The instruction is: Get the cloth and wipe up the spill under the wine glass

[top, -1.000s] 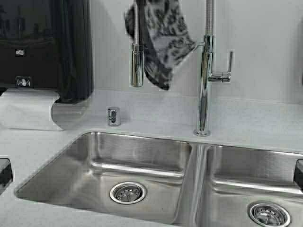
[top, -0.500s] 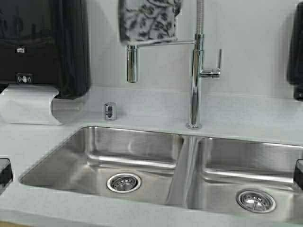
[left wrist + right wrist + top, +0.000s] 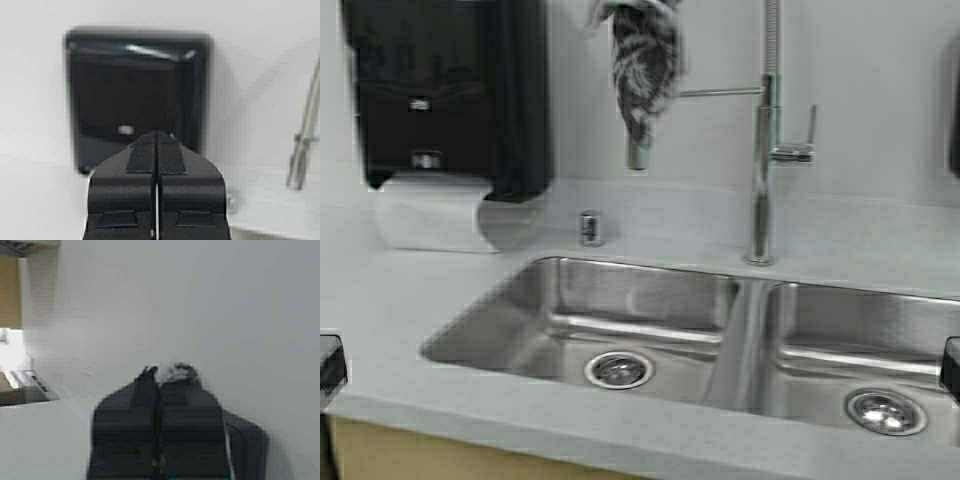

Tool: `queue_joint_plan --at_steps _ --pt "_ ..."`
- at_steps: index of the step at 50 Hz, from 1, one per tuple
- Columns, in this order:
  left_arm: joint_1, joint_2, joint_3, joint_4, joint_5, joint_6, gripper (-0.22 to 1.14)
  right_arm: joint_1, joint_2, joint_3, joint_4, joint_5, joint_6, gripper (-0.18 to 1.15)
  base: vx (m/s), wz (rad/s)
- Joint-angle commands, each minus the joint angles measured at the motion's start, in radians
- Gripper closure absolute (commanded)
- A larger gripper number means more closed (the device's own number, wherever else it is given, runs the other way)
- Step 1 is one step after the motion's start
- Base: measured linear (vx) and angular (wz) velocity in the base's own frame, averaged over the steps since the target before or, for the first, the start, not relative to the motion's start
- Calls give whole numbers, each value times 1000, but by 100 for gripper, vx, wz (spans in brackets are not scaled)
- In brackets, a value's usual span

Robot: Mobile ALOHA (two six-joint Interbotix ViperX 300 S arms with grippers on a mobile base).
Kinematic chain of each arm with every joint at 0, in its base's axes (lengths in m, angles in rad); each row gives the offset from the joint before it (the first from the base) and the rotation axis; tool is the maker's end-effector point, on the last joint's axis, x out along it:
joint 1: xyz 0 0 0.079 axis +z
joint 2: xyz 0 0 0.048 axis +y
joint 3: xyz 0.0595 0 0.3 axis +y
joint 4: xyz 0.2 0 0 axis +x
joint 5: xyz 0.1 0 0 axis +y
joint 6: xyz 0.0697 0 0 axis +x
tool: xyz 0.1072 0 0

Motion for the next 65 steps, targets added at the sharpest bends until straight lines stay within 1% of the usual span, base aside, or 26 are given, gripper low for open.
queue_joint_plan --at_steps 1,6,12,20,36,47,59,65 --pt "2 9 -14 -6 -5 -2 89 11 -69 -31 5 67 8 90 -8 23" --pt "2 8 -14 -8 -5 -3 89 15 -100 -20 5 149 9 90 -8 26" --pt "2 8 -17 -9 -5 -6 89 17 -144 29 6 215 12 90 -8 36" --pt "2 5 -17 -11 -5 -14 89 17 -178 123 8 216 12 90 -8 46" --pt "2 -2 -11 -11 -3 -14 89 17 -172 298 23 212 17 90 -7 49" --pt "2 -2 -12 -11 -2 -14 89 17 -144 321 26 170 15 90 -8 53" --pt "2 -2 -11 -11 -2 -17 89 17 -118 331 26 167 11 90 -8 48" --pt "2 2 -11 -11 -3 -26 89 -2 -117 345 26 167 9 90 -7 45"
